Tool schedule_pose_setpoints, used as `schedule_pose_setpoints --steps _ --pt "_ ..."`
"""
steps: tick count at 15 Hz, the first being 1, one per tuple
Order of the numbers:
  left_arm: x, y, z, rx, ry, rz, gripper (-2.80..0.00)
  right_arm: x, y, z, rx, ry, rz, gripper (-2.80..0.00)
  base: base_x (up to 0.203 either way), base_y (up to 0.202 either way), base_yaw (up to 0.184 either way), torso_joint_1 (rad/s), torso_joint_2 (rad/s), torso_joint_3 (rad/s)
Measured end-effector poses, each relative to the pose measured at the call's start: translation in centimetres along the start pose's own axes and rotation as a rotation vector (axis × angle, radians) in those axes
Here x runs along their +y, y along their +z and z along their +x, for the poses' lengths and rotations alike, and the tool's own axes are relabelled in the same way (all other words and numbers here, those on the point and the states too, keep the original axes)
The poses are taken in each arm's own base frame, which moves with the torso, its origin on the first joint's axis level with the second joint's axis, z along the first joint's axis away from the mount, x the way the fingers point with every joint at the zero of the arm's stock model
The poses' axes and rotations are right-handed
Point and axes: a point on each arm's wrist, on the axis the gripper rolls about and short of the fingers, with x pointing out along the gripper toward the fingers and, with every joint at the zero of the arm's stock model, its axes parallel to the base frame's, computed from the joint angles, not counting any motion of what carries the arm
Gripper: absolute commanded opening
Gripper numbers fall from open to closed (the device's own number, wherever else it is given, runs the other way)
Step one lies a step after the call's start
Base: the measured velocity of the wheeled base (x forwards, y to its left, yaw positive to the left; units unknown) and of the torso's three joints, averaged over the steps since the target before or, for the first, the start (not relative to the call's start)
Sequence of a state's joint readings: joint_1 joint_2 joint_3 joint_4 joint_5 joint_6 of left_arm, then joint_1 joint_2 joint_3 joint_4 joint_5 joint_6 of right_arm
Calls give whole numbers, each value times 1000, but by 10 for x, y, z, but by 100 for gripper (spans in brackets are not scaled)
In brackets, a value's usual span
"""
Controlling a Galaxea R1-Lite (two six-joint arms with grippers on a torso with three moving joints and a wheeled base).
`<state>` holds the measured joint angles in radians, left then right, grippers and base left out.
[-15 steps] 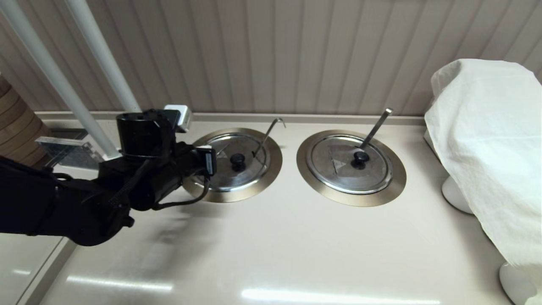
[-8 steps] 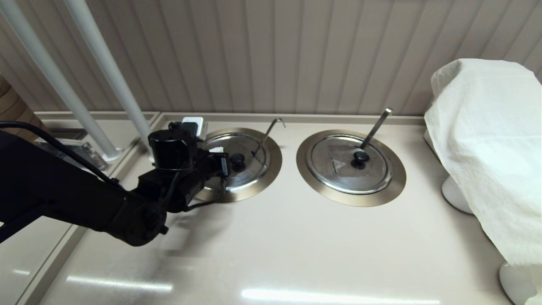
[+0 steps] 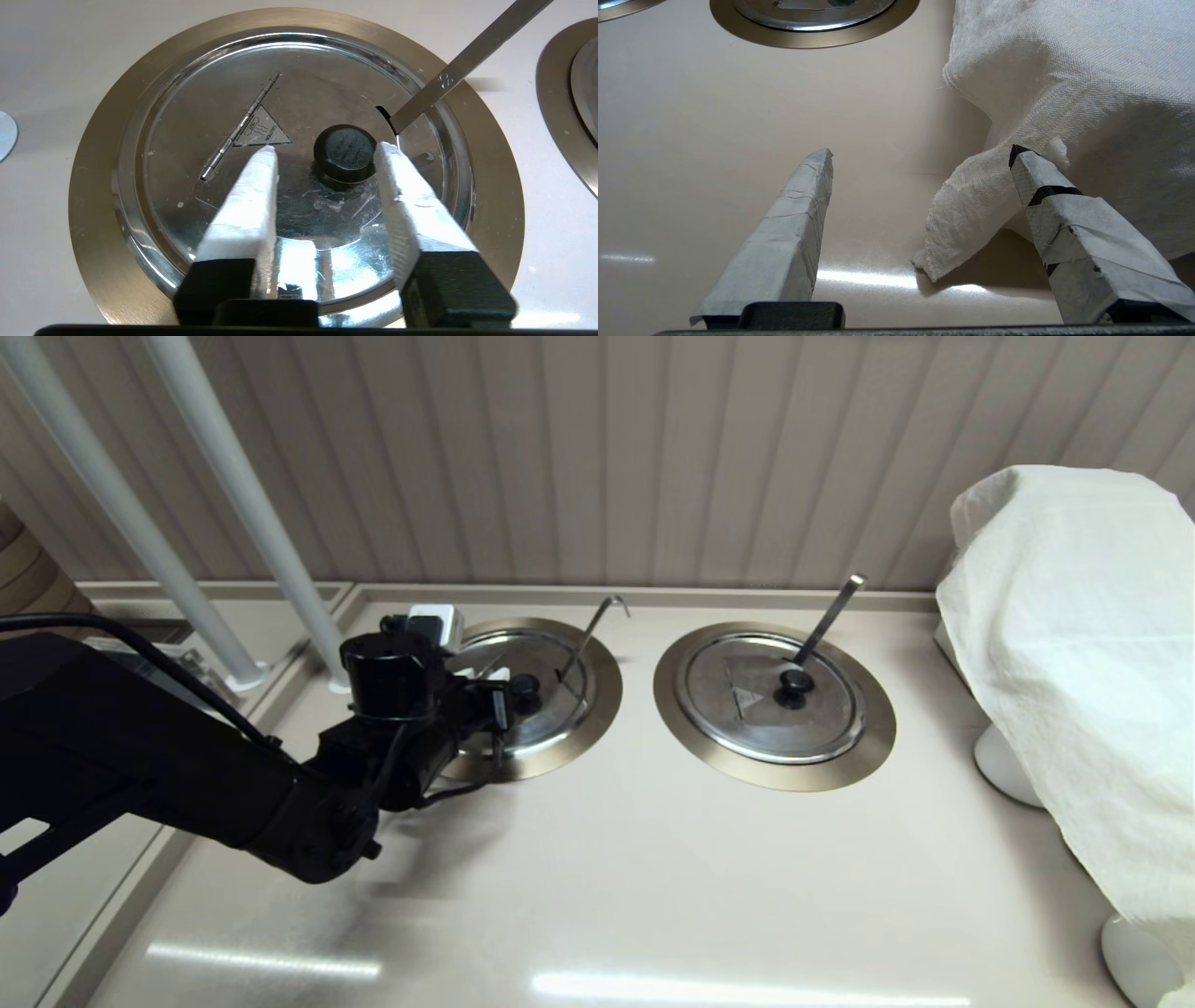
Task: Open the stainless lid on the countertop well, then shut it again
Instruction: Open the lid
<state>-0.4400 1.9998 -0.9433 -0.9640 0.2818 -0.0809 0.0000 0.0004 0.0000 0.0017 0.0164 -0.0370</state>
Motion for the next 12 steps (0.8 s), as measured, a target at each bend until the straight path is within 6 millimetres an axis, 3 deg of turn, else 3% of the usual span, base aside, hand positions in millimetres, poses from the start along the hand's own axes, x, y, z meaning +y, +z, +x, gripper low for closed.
schedule_pose_setpoints --steps 5,12 --pt "-10 -5 11 -9 -2 -1 0 0 0 0 0 0 0 0 0 0 0 0 0 0" --pt "-17 -34 33 -47 58 -11 0 0 0 0 0 0 0 0 0 0 0 0 0 0"
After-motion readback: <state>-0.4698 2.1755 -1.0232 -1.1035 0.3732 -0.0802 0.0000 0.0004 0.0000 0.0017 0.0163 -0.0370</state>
